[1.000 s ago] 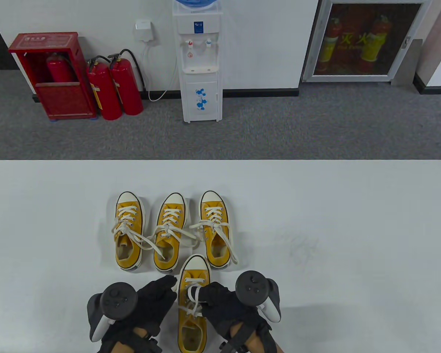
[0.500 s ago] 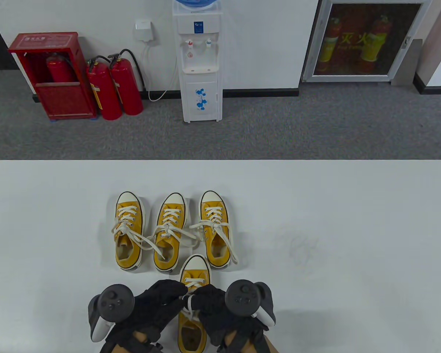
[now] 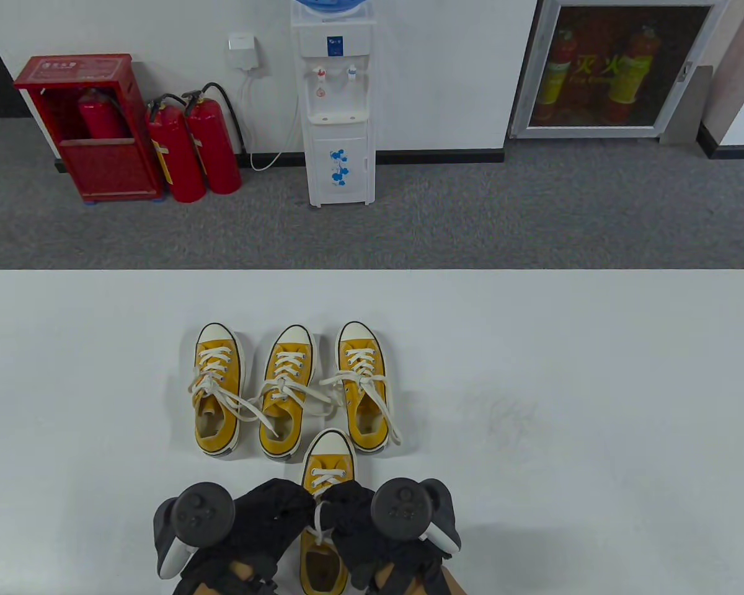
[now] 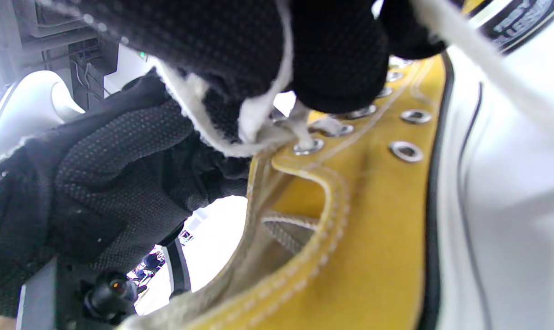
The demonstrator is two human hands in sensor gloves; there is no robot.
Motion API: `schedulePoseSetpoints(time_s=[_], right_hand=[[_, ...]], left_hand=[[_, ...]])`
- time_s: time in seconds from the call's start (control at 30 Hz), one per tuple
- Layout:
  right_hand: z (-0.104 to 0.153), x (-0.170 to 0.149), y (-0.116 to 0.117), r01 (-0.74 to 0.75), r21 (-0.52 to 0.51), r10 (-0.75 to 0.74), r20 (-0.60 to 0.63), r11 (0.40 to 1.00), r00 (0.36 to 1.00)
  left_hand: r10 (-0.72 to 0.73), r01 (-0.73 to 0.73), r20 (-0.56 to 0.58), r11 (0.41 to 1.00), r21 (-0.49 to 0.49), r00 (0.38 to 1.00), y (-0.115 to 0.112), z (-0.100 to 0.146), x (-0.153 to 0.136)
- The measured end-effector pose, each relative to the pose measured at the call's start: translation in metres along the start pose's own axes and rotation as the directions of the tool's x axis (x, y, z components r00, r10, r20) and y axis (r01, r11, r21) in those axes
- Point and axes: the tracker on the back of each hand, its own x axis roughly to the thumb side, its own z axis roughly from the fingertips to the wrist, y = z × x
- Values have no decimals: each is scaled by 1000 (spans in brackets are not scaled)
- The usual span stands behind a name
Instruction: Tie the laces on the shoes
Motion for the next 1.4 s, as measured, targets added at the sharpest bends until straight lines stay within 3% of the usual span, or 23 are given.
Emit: schedulePoseSetpoints(time_s=[0.2,0.6,0.73,1.0,1.4], right_hand=[[0,-4,-7,59,12,-58,-37,998,998],[-1,-21,-17,219,14,-216,-115,976,970],[-1,-23,-16,194,23,-189,-137,981,972],[-2,-18,-14,85,13,-82,-135,996,987],[1,-38,-33,110,-66,-120,-196,992,973]], left_hand=[[-64,63,-37,998,-14,997,8,-1,-3],[-272,246,-126,951,-189,954,12,-4,-11],[-256,219,-143,948,-231,956,13,-4,-13],[-276,250,-132,951,-183,952,18,-3,-12],[-303,272,-186,946,-175,934,27,-3,-24]])
